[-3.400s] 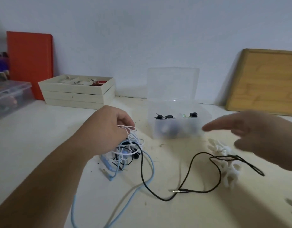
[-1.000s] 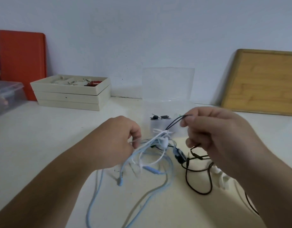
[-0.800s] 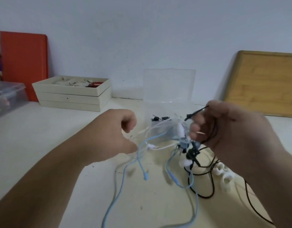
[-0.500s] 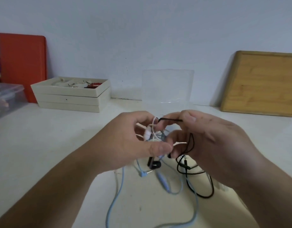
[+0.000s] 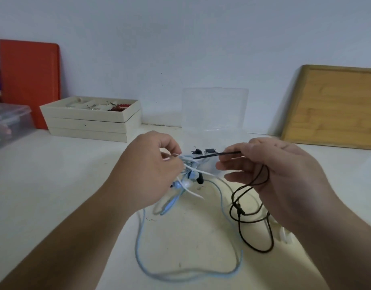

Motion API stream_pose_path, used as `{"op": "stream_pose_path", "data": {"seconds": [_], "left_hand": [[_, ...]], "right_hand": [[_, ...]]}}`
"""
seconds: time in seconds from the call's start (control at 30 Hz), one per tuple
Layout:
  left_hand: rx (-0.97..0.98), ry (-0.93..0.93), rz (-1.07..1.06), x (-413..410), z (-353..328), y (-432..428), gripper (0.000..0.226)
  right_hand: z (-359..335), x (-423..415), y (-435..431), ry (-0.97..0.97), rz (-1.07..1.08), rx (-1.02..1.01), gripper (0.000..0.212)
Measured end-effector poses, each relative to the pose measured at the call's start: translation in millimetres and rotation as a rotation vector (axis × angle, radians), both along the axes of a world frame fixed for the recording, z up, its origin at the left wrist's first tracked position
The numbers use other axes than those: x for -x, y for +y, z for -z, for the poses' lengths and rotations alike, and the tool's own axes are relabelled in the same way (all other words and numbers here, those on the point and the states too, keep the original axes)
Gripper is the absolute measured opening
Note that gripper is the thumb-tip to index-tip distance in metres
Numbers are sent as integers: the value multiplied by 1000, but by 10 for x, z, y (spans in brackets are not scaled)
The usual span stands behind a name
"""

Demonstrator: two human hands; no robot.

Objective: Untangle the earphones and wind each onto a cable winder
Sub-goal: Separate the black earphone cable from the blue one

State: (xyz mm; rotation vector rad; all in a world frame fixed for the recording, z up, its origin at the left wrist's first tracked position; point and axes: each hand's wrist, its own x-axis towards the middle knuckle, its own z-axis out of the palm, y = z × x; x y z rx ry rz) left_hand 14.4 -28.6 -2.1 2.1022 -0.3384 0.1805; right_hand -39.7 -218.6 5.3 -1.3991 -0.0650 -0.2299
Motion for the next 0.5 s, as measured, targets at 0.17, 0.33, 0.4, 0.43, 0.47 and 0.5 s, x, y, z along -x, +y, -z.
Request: {"op": "stream_pose_path", "data": {"seconds": [0.17,0.33,0.4,0.43,0.47,0.5], "left_hand": [[-164,10,105,-16,28,30,26],[-6,152,261,19,-48,35,21],[31,210,347,9,-49,44,46],[70,244,358,-2,-32,52,57],[113,268,346,-16,-16,58,63],[129,275,344,-39,-1,69,64]], "right_hand": [[-6,15,2,35,-58,-41,31],[4,12,43,63,-120,-112,22],[-2,9,42,56,-133,-142,20],[-11,10,38,54,-140,-155,19],[-17,11,35,51,-151,-159,17],[-22,12,38,47,-166,-159,17]]}}
